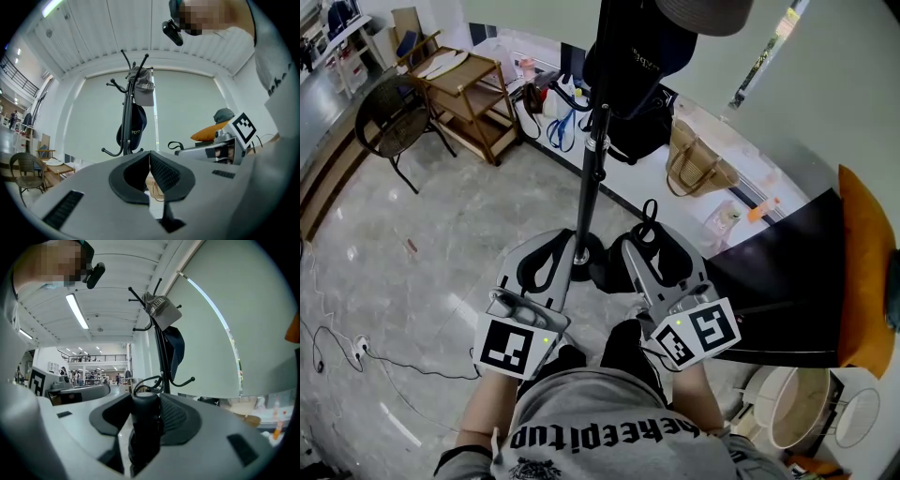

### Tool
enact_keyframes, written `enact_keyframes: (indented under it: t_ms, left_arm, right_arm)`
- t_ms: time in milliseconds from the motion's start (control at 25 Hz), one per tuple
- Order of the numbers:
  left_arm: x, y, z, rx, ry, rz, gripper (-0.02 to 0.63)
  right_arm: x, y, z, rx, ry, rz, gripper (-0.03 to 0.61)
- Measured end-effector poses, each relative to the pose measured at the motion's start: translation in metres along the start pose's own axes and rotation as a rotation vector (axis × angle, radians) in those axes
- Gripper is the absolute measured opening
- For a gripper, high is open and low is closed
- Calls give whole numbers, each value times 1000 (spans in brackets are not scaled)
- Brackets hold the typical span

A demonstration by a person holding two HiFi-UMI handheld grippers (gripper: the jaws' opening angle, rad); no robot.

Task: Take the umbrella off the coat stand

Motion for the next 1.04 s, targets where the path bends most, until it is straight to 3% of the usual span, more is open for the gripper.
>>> enact_keyframes:
  t_ms: [320,400,440,480,600,760,1040]
  left_arm:
    - [-2,9,4,-9,-1,-11,17]
    - [-2,11,4,-11,0,-10,17]
    - [-3,12,4,-10,0,-9,17]
    - [-3,13,5,-9,0,-9,17]
    - [-5,14,4,-5,-2,-26,17]
    - [-5,15,2,-5,-1,-26,17]
    - [-2,18,13,-24,13,-35,17]
  right_arm:
    - [-1,1,6,0,-19,-13,186]
    - [-9,4,5,13,-33,-59,177]
    - [-18,6,3,26,-39,-98,46]
    - [-29,5,1,38,-32,-129,8]
    - [-44,-3,-10,53,15,-141,6]
    - [-42,5,-18,76,-20,-145,6]
    - [-41,-2,-8,58,17,-139,6]
Point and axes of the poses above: the fingertips, and each gripper's own axes: y backward along the fingers, z to its left, x out of its underside, the point moved 3 cm from there along y, backward along the fingers, and after that the axes turned 5 degrees about -z, right-handed, at the moved point
